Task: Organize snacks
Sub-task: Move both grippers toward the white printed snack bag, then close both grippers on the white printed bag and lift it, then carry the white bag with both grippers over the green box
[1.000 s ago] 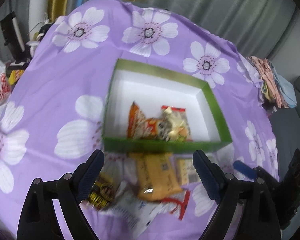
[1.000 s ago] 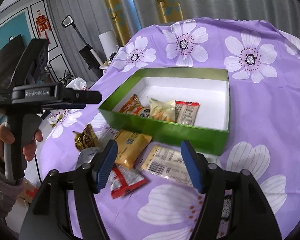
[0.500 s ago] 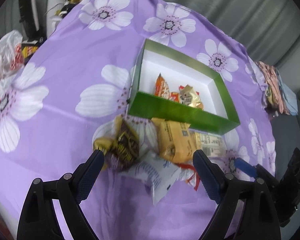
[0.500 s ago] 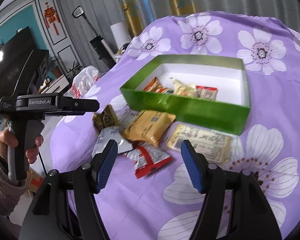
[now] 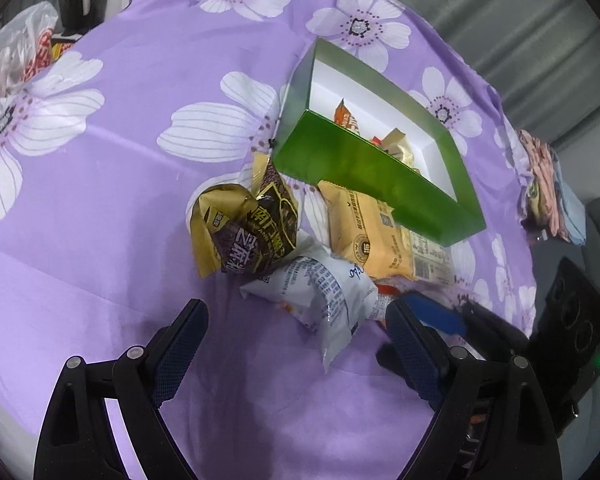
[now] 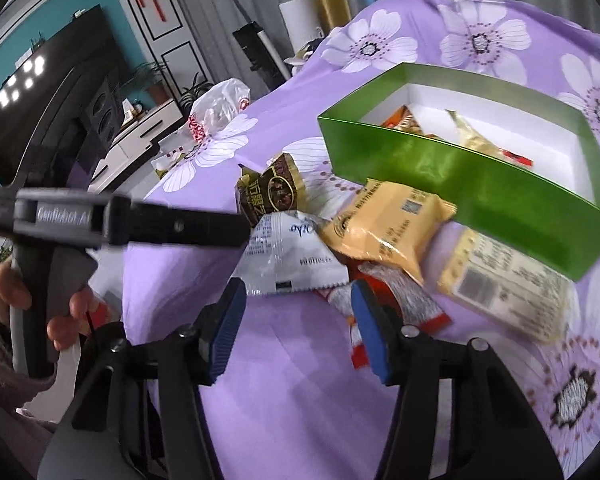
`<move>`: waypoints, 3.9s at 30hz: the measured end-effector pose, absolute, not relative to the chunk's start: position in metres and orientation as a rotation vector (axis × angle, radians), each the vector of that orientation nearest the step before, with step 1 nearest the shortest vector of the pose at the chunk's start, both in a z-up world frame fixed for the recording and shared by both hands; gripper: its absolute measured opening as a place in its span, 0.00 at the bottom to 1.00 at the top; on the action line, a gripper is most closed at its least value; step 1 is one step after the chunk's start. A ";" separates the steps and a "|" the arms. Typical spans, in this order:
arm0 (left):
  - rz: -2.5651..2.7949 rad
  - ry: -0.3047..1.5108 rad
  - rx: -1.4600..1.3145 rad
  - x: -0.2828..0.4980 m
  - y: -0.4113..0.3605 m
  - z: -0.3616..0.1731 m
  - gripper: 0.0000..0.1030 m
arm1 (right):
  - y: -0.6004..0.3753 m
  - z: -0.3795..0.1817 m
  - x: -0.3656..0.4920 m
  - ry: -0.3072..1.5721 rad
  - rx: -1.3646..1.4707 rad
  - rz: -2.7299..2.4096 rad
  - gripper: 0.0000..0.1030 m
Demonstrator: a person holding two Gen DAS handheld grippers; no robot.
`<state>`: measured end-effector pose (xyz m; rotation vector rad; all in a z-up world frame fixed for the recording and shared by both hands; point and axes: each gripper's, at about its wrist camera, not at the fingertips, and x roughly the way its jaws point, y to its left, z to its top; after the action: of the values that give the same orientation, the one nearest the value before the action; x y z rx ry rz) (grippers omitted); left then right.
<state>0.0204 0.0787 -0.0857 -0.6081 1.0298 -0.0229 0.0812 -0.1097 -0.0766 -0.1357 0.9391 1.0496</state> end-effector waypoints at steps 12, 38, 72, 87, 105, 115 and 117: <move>-0.028 1.038 -0.638 0.028 0.085 -0.099 0.88 | -0.084 -0.086 0.091 1.001 -0.184 1.140 0.52; -0.048 0.990 -0.465 0.023 0.065 -0.093 0.46 | -0.070 -0.102 0.065 1.069 -0.137 1.141 0.27; -0.192 0.891 -0.311 0.006 -0.004 -0.028 0.38 | -0.147 -0.044 0.034 0.884 0.009 1.001 0.16; -0.229 0.856 -0.253 0.021 -0.031 -0.005 0.38 | -0.178 -0.025 0.041 0.807 0.058 0.958 0.16; -0.278 0.829 -0.202 0.063 -0.051 0.009 0.38 | -0.196 -0.015 0.076 0.756 0.078 0.900 0.16; -0.292 0.804 -0.179 0.095 -0.055 0.014 0.38 | -0.198 -0.014 0.107 0.731 0.092 0.864 0.16; -0.294 0.798 -0.177 0.102 -0.054 0.015 0.38 | -0.196 -0.014 0.114 0.724 0.087 0.859 0.16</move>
<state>0.1025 -0.0539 0.0147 -0.1772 0.7977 -0.2940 0.1138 -0.1959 -0.0135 0.0874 0.7240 0.8585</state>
